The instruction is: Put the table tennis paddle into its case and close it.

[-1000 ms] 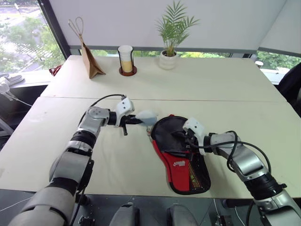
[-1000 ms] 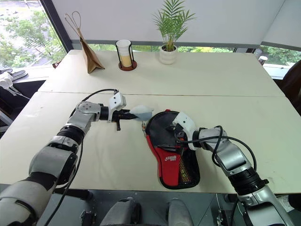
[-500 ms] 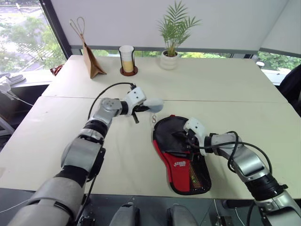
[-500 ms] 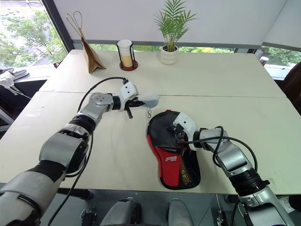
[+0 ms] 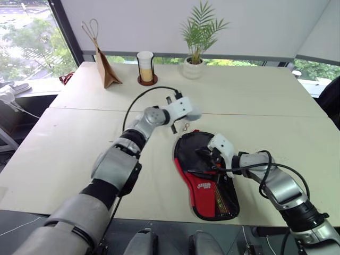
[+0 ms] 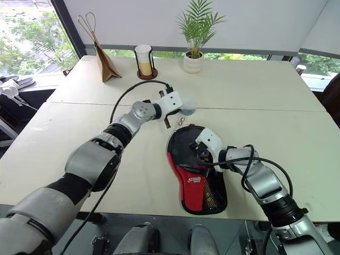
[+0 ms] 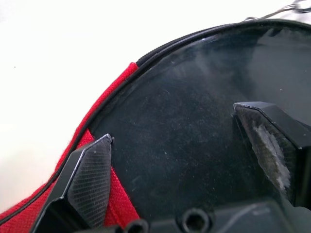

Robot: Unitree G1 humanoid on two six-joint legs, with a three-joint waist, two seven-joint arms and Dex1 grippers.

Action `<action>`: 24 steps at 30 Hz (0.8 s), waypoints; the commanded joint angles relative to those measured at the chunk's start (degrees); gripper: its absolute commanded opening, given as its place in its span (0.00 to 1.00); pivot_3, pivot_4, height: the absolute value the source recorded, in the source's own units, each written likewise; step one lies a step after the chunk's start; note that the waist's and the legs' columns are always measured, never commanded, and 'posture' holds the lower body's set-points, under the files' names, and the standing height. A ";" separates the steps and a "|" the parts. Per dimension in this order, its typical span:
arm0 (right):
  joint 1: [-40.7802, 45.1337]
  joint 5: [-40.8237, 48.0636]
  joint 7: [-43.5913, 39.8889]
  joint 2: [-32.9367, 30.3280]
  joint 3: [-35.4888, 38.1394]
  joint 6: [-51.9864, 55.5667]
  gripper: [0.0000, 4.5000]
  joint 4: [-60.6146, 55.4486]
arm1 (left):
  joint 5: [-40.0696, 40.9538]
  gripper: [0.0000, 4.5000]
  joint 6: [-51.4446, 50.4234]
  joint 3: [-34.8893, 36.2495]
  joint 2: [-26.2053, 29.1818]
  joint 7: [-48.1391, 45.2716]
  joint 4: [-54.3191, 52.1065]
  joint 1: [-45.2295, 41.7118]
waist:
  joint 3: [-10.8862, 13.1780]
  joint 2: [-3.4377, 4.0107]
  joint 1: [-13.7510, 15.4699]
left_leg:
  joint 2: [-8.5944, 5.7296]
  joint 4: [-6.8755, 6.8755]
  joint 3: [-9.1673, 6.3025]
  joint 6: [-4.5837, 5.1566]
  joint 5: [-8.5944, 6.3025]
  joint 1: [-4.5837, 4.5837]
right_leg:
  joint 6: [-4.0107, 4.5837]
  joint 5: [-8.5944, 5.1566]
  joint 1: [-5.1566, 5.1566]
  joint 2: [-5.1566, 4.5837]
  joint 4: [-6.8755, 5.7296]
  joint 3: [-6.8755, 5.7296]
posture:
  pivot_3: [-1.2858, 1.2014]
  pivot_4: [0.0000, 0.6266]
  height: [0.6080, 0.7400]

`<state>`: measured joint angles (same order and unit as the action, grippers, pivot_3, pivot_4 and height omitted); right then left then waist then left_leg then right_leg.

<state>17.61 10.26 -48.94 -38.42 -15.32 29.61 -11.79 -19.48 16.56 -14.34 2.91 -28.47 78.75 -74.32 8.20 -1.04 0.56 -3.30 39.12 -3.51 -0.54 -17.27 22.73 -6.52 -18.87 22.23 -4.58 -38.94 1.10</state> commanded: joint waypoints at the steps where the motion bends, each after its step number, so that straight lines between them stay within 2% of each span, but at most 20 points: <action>1: -4.66 -3.16 0.13 0.02 -5.68 4.85 1.00 2.99 | -1.63 0.02 0.35 -0.40 -2.28 3.65 -0.70 -3.49 | 0.00 0.00 0.02 | 0.00 -0.01 0.00 0.01 0.00 0.00 | 0.00 0.00 0.00 0.00 0.00 0.00 | 0.52 0.24 1.00; 13: -4.11 -1.54 -0.66 2.45 -7.65 11.35 1.00 4.18 | -6.57 0.02 1.03 -2.64 -9.96 9.56 -0.03 -6.33 | -0.26 -0.11 0.02 | 0.01 -0.13 0.00 0.24 -0.14 -0.27 | -0.01 -0.01 -0.22 0.03 0.03 0.00 | 0.52 0.24 1.00; 24: -4.04 -2.92 -0.99 2.58 -8.61 11.15 1.00 4.62 | -4.37 0.02 2.38 0.32 -15.82 11.54 -0.31 -7.90 | -0.28 -0.11 -0.01 | 0.03 -0.14 0.00 0.25 -0.15 -0.29 | -0.02 -0.01 -0.21 0.03 0.04 0.01 | 0.52 0.24 1.00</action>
<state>17.89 9.98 -48.21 -36.03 -15.18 35.69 -13.07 -25.67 16.56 -15.58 -11.38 -17.54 80.90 -79.55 7.92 -1.15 0.55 -3.28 38.99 -3.51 -0.29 -17.42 22.44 -6.54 -18.88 22.02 -4.55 -38.90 1.11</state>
